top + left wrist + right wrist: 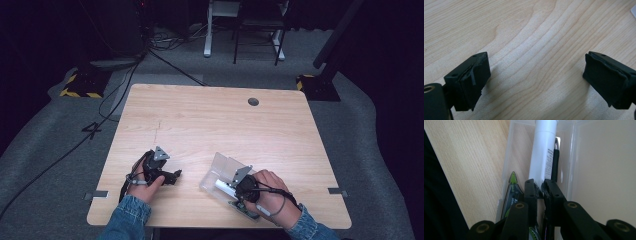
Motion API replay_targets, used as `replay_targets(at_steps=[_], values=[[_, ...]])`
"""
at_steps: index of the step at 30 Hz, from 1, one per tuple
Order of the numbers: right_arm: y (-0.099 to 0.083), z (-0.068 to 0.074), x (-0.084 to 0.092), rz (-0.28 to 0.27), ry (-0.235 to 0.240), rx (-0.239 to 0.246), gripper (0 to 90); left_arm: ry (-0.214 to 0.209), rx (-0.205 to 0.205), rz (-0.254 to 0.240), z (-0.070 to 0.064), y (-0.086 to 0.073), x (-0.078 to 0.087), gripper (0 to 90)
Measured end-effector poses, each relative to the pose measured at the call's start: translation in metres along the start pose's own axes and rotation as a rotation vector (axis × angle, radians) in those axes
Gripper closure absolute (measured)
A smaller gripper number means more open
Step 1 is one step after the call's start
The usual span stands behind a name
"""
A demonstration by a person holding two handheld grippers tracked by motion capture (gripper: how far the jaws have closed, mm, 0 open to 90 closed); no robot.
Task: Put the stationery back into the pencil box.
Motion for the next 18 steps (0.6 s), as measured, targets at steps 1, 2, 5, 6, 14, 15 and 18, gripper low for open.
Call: replay_targets(at_steps=[1, 2, 5, 6, 14, 15, 18], values=[[-0.0002, -0.0002, -0.0003, 0.001, -0.001, 0.003, 81.3, 0.0, 0.0, 0.0, 0.0, 0.0, 0.0, 7.4], [-0.0011, -0.0004, -0.0003, 0.008, -0.004, 0.004, 81.3, 0.0, 0.0, 0.0, 0.0, 0.0, 0.0, 7.4], [-0.0016, -0.0004, -0.0005, 0.009, -0.005, 0.006, 81.2, 0.0, 0.0, 0.0, 0.0, 0.0, 0.0, 7.4], [-0.0016, -0.0001, -0.0005, 0.01, -0.007, 0.01, 81.2, 0.0, 0.0, 0.0, 0.0, 0.0, 0.0, 7.4], [-0.0044, 0.0021, -0.004, 0.044, -0.029, 0.028, 75.2, 0.0, 0.0, 0.0, 0.0, 0.0, 0.0, 7.4], [-0.0043, 0.0019, -0.0039, 0.044, -0.028, 0.024, 75.3, 0.0, 0.0, 0.0, 0.0, 0.0, 0.0, 7.4], [-0.0045, 0.0011, -0.0043, 0.046, -0.024, 0.001, 75.2, 0.001, 0.0, 0.001, 0.0001, 0.0, 0.0001, 7.4]])
Point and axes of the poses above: each handheld gripper's, and its own axes: x roughly backward along the jaws, y roughly out of its top, z roughly to its left, the point moved 10 cm from there along -x, roughly forward along the jaws, and after that the axes turned 6 degrees about -y, right-handed, at the moved point
